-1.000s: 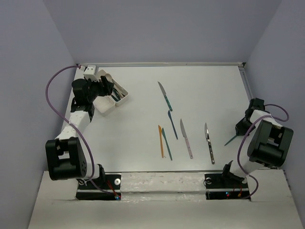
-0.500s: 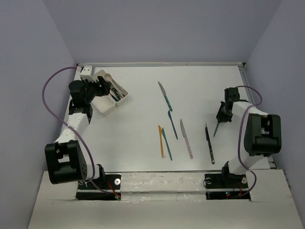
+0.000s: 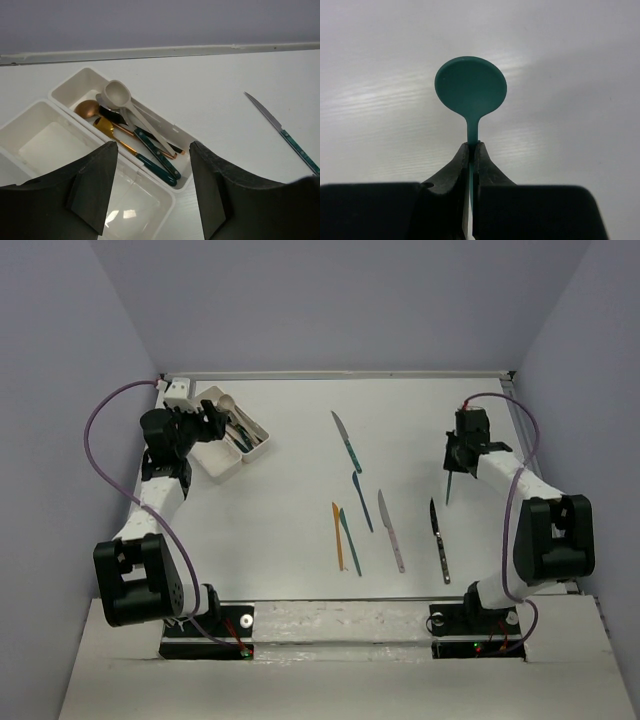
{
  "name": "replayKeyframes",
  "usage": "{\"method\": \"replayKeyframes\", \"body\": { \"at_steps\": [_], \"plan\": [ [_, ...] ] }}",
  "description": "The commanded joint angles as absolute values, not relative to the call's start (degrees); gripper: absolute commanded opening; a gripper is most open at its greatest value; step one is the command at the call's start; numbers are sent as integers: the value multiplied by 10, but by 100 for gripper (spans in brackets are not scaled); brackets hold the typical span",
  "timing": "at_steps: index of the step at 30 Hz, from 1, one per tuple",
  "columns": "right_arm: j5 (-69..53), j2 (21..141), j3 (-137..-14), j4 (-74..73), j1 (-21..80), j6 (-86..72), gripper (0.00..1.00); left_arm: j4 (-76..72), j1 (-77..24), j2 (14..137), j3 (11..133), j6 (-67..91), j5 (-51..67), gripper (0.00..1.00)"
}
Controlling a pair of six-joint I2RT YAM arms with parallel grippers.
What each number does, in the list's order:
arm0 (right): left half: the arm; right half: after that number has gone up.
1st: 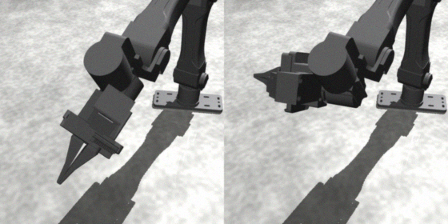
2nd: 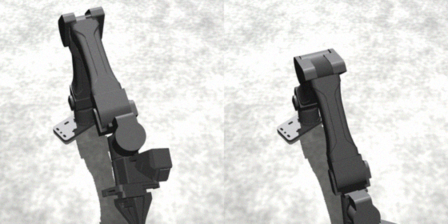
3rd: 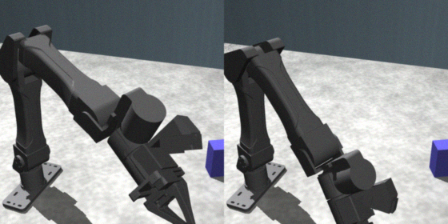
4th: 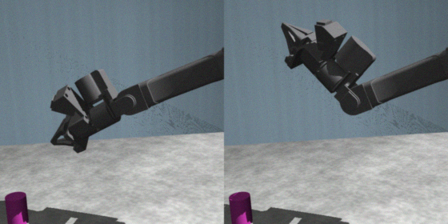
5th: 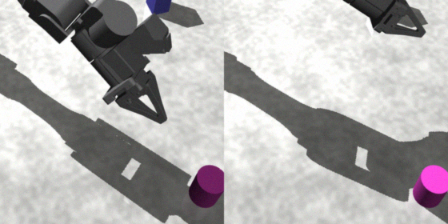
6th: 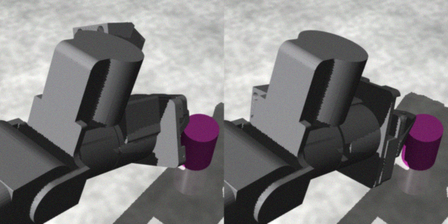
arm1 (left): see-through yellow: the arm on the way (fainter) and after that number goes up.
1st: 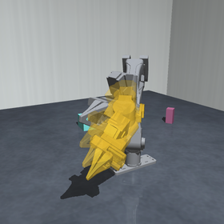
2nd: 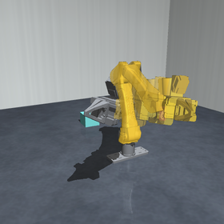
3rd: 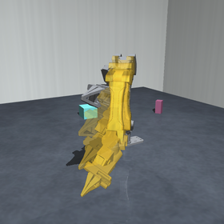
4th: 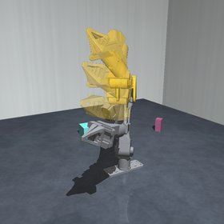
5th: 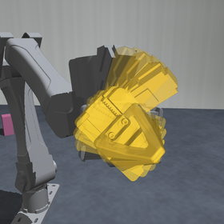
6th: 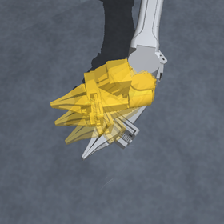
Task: Sort the eating utensils into containers
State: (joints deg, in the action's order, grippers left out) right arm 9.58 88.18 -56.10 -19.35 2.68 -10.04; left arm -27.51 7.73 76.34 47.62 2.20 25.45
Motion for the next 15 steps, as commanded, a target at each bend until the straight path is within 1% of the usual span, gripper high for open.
{"method": "replayKeyframes", "body": {
  "at_steps": [1,3,4,6,7,10,11,12,14,15],
  "plan": [
    [148,874,-718,-159,145,-64,0,-277,98,740,476,-38,222,70],
    [161,902,-788,-157,197,-53,0,-263,106,736,475,-53,202,71],
    [170,943,-866,-151,244,-34,0,-259,111,731,471,-65,195,71],
    [172,994,-949,-142,286,-15,0,-255,123,725,463,-74,178,72],
    [164,1053,-1036,-135,320,-5,0,-254,127,718,453,-79,171,72],
    [120,1148,-1175,-122,361,27,0,-254,146,708,431,-90,152,73],
    [109,1217,-1222,-118,373,29,0,-253,150,706,426,-91,147,73],
    [101,1252,-1320,-114,394,30,0,-254,158,706,423,-94,136,73],
    [70,1319,-1414,-91,412,33,0,-254,164,709,417,-99,125,73],
    [53,1375,-1474,-48,428,38,0,-254,170,711,416,-99,116,73]
  ]
}}
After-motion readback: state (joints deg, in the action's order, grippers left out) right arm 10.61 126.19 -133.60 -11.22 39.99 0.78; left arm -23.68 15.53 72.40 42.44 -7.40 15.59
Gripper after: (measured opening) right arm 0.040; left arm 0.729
